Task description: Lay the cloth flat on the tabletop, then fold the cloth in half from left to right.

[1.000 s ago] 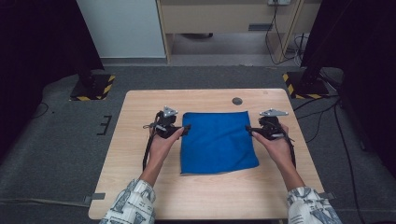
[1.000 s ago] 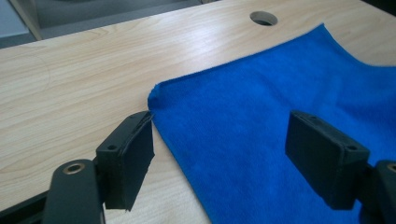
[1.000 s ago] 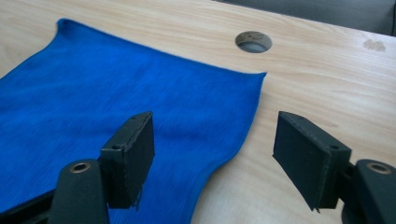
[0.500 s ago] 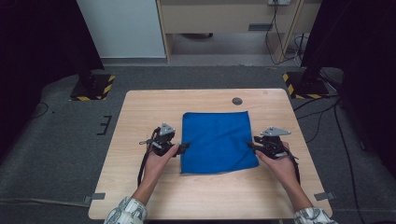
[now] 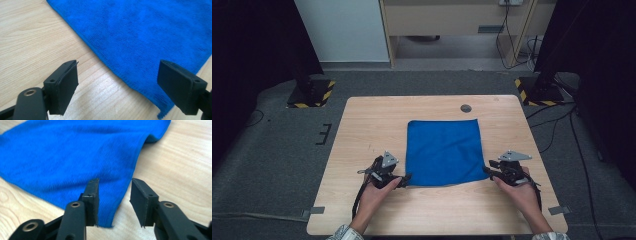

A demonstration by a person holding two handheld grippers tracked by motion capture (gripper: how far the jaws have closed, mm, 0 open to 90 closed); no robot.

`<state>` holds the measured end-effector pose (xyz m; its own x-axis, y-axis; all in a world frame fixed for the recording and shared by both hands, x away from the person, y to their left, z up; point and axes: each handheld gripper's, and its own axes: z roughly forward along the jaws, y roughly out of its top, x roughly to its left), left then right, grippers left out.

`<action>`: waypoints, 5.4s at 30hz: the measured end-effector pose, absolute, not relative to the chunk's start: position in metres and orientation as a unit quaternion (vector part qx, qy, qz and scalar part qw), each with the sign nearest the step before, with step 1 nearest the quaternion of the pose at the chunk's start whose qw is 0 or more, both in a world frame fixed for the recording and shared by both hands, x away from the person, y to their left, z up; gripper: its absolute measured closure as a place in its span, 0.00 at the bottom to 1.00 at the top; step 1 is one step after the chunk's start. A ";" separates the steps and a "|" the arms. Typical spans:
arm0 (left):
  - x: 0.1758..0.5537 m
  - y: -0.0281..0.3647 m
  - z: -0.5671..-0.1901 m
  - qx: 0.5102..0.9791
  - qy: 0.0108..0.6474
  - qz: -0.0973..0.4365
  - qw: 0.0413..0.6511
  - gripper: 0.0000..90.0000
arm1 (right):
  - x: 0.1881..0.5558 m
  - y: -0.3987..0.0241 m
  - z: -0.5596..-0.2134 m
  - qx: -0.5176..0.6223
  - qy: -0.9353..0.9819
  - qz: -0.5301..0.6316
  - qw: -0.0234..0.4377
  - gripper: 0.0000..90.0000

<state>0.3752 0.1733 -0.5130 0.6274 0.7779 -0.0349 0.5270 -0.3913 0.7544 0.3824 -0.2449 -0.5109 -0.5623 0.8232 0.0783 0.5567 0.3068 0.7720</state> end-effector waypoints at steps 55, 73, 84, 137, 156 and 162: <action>0.372 0.190 -0.520 0.817 0.400 0.147 0.388 0.05 | 0.360 -0.224 -0.513 0.400 0.822 0.377 0.147 0.23; 0.377 0.211 -0.514 0.783 0.434 0.158 0.416 0.06 | 0.380 -0.178 -0.502 0.355 0.832 0.403 0.136 0.12; 0.379 0.215 -0.513 0.780 0.442 0.171 0.410 0.07 | 0.379 -0.130 -0.489 0.301 0.851 0.410 0.129 0.18; 0.406 0.227 -0.490 0.770 0.446 0.171 0.423 0.12 | 0.360 0.010 -0.522 0.242 0.880 0.401 0.081 0.97; 0.501 0.203 -0.496 0.797 0.432 0.191 0.376 0.42 | 0.331 0.030 -0.522 0.220 0.882 0.410 0.070 0.96; 0.520 0.201 -0.512 0.797 0.443 0.173 0.373 0.49 | 0.328 0.030 -0.521 0.226 0.878 0.416 0.067 0.96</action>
